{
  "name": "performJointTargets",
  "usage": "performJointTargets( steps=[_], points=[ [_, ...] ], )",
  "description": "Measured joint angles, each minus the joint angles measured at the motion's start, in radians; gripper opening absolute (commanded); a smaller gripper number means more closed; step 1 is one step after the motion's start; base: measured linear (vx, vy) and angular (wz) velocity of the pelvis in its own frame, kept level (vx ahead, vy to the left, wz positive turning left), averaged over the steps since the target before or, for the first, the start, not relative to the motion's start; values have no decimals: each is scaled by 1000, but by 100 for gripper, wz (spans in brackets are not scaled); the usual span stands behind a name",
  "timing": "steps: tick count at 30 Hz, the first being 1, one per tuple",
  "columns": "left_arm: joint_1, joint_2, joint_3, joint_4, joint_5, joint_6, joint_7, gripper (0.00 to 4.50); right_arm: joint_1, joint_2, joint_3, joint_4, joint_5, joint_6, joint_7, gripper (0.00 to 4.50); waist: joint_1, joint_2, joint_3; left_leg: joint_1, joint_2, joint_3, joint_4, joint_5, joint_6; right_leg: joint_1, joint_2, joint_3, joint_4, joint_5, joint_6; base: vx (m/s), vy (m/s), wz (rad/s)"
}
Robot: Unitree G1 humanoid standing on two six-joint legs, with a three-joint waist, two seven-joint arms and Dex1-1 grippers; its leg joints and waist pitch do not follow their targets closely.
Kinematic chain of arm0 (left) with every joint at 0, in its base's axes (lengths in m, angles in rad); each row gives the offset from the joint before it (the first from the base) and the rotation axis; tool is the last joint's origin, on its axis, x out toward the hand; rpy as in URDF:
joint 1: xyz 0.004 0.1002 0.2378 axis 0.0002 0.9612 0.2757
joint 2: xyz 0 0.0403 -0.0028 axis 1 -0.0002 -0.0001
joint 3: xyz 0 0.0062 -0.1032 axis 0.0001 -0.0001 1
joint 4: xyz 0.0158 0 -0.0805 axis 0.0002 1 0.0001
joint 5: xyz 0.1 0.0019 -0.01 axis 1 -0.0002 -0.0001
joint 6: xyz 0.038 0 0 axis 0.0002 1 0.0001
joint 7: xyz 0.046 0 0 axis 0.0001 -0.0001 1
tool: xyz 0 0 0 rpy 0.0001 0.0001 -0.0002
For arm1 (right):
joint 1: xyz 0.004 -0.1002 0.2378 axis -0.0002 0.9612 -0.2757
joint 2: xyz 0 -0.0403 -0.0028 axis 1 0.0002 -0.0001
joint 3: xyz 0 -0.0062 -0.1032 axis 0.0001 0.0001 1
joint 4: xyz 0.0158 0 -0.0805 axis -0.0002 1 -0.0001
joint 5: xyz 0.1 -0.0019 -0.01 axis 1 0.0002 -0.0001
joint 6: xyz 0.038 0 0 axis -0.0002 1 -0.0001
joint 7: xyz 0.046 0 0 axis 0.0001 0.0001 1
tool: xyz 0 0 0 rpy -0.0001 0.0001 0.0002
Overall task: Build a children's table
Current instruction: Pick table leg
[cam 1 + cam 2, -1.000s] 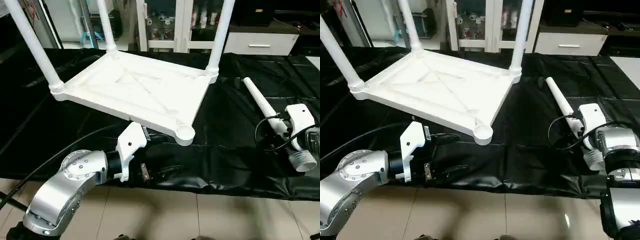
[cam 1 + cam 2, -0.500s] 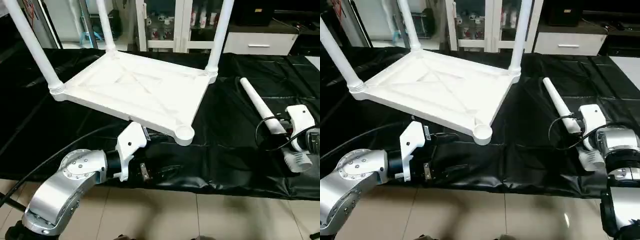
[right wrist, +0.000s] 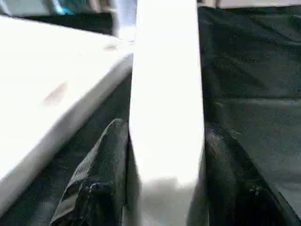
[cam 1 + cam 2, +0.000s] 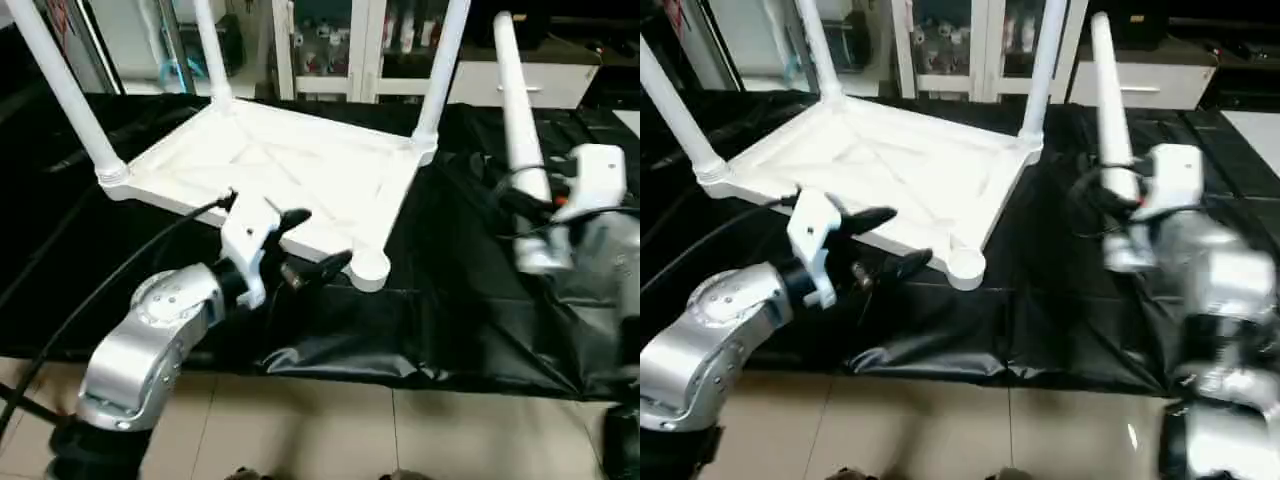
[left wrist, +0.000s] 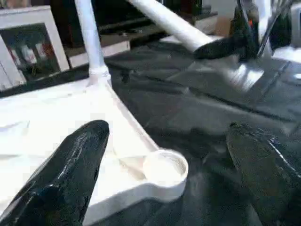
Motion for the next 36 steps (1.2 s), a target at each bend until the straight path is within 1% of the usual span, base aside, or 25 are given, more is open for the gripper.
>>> performJointTargets(
  steps=[2, 4, 5, 7, 9, 10, 11, 13, 14, 17, 19, 20, 22, 23, 25, 26, 29, 34, 36],
  points=[
    [0, -8, 1, 1, 0, -1, 15, 450, 13, 32, -11, -75, 19, 11, -32, 183, 4, 0, 0, -1, 0, 0, 0, 0, 0, -1, 0, 0, 0, 0, 0, 0, 0, 0],
    [0, -12, 5, 4, 0, -1, 26, 450, 14, 49, -29, -118, 33, 18, -53, 183, 10, 0, 0, -1, 0, 0, 0, 0, 0, 0, 0, 0, 0, 0, 0, 0, 0, 0],
    [-1, -16, 11, 11, 0, -2, 30, 450, 14, 64, -45, -142, 48, 21, -61, 183, 12, 0, 0, -1, 0, 0, 0, 0, 0, 0, 0, 0, 0, 0, 1, 0, 0, 0],
    [-4, -26, 22, 26, 0, -4, 42, 450, 14, 86, -58, -182, 92, 22, -54, 183, 12, 0, 0, -1, 0, 0, 0, 0, 0, 0, 0, 0, 0, 0, 1, 0, 0, 0],
    [-31, -56, 44, 55, 0, -7, 75, 450, 37, 109, -69, -267, 185, 42, 20, 183, 15, 0, 0, -1, 0, -1, 0, 0, 0, 0, 0, 0, 0, -1, 2, 0, 0, 0],
    [-51, -63, 62, 71, 0, -8, 94, 450, 51, 114, -62, -313, 231, 57, 66, 183, 15, 0, 0, -1, 0, -1, 0, 0, 0, 0, 0, 0, 0, -1, 2, 0, 0, 0],
    [-77, -68, 82, 89, 0, -9, 114, 450, 65, 122, -40, -365, 281, 76, 118, 183, 14, 0, 0, -1, 1, -2, 0, 0, 0, 0, 1, 0, 0, -1, 2, 0, 0, 0],
    [-110, -83, 110, 108, -15, -9, 133, 450, 93, 125, -18, -417, 338, 93, 180, 183, 15, -1, -1, 0, 1, -2, 0, 0, 0, 1, 1, 0, 0, -1, 2, 0, 0, 0],
    [-120, -87, 126, 115, -32, -5, 137, 450, 106, 125, -4, -429, 355, 101, 206, 183, 15, -3, -1, -1, 0, -2, 0, 0, 0, 1, 1, 0, -1, -1, 2, 0, 0, 0],
    [-155, -113, 169, 150, -105, 43, 132, 450, 148, 126, 1, -431, 396, 125, 265, 183, 20, -7, 0, -3, 0, -1, 0, 0, 0, 0, 0, 0, -1, -1, 2, 0, 0, 0],
    [-195, -145, 203, 170, -178, 97, 130, 450, 167, 126, 5, -432, 437, 153, 303, 183, 24, -10, 0, -4, 0, -1, 0, 2, 2, 0, 0, -1, -1, -1, 2, 0, 0, 0],
    [-225, -171, 227, 178, -232, 139, 130, 450, 172, 127, 7, -431, 466, 176, 324, 183, 27, -11, 0, -5, 0, -1, 0, 2, 3, 0, -1, 0, -1, -1, 2, 0, 0, 0],
    [-259, -195, 241, 180, -297, 185, 130, 450, 173, 129, 9, -432, 502, 196, 342, 183, 32, -13, -1, -5, -1, -1, 0, 2, 3, 0, -1, 0, -1, -1, 2, 0, 0, 0],
    [-296, -228, 273, 204, -373, 237, 134, 450, 178, 127, 2, -430, 541, 214, 365, 183, 36, -15, -1, -5, -1, 0, 0, 2, 3, 0, -1, 0, -1, -1, 2, 0, 0, 0],
    [-335, -250, 298, 224, -447, 281, 138, 450, 181, 128, 3, -430, 577, 234, 390, 183, 43, -17, -1, -5, 0, -1, 0, 2, 3, 0, -1, -1, -1, -1, 2, 0, 0, 0],
    [-362, -271, 326, 248, -501, 315, 147, 450, 183, 128, 0, -426, 592, 244, 407, 183, 45, -18, -1, -5, 0, -1, 0, 3, 4, 0, -1, -1, 0, -1, 2, 0, 0, 0],
    [-407, -289, 361, 294, -572, 378, 165, 450, 199, 127, 0, -418, 615, 253, 422, 183, 48, -20, -1, -5, 0, -1, 0, 3, 4, 0, -1, -1, -1, -1, 2, 0, 0, 0],
    [-424, -294, 378, 333, -592, 415, 181, 450, 216, 128, 9, -422, 627, 268, 423, 183, 47, -21, -1, -5, -1, -1, 0, 3, 4, 0, -1, -1, -1, 0, 2, 0, 0, 0],
    [-424, -299, 388, 337, -616, 434, 193, 450, 217, 121, 31, -439, 616, 258, 417, 183, 48, -21, 0, -6, 0, -2, 0, 3, 4, 0, -1, -2, -1, 0, 2, 0, 0, 0]
  ],
)
